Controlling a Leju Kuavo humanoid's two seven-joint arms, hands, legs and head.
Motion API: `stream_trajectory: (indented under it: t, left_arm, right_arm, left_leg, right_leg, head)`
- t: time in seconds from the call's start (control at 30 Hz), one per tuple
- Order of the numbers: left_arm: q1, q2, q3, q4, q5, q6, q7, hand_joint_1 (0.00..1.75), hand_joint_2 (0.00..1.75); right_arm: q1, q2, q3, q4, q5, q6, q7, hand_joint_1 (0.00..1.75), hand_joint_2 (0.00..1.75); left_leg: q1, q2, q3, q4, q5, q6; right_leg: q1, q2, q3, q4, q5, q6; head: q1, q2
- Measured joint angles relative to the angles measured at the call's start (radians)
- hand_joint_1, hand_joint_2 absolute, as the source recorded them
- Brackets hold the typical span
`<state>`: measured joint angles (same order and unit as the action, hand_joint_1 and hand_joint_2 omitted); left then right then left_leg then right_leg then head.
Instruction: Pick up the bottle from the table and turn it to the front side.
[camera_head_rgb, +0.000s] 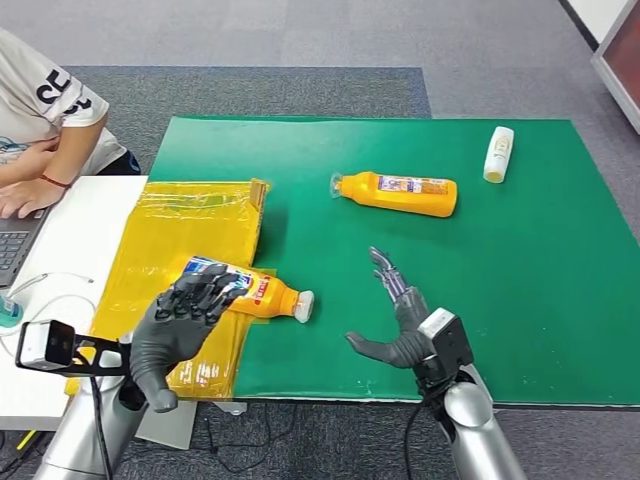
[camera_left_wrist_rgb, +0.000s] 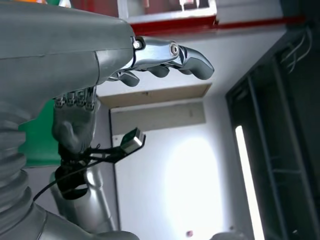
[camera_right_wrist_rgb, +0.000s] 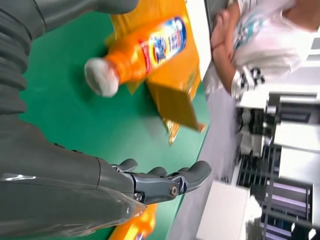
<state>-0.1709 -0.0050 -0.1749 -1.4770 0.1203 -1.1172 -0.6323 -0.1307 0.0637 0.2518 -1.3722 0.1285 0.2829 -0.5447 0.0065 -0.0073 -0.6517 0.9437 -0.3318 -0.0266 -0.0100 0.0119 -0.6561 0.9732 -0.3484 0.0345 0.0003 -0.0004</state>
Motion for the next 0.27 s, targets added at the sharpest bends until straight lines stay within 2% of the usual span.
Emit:
stream_trajectory:
  t: [0.27]
  left_arm:
    - [0.054,-0.034,0.066,0.038,-0.007,0.084,0.000,0.00,1.75]
  right_arm:
    - [0.001,0.000,0.023,0.000,-0.029,0.042,-0.003,0.00,1.75]
  left_leg:
    - [0.000,0.000,0.000,0.000,0.000,0.000]
  right_leg:
    - [0.000,0.000,0.000,0.000,-0.001,0.001]
  head:
    - [0.000,0.000]
